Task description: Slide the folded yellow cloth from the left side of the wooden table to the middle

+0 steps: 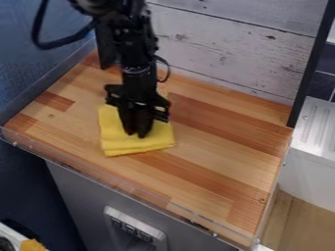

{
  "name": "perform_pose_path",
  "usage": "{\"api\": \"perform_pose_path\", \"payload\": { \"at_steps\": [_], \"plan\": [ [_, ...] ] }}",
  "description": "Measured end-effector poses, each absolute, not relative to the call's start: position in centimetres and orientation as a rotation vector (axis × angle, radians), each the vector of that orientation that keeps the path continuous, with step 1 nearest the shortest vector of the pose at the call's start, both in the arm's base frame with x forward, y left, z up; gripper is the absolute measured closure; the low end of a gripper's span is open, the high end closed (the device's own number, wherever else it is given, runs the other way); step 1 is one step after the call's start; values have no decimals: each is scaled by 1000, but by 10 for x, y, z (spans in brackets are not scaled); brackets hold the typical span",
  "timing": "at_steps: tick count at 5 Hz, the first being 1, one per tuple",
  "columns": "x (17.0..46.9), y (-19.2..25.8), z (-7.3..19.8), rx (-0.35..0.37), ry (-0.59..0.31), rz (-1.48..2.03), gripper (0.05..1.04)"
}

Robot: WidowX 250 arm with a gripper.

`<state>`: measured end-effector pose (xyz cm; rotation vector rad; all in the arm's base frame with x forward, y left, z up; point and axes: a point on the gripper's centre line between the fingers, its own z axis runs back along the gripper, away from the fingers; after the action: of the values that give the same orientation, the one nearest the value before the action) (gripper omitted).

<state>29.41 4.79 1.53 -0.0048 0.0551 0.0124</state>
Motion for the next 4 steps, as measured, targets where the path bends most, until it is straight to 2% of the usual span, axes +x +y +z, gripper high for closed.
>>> {"api": "perform_pose_path", "payload": {
  "at_steps": [1,2,4],
  "plan": [
    [301,31,42,1,42,-10,290],
    [308,12,68,1,31,-20,89],
    [316,-7,104,6,8,-16,85]
  ]
}}
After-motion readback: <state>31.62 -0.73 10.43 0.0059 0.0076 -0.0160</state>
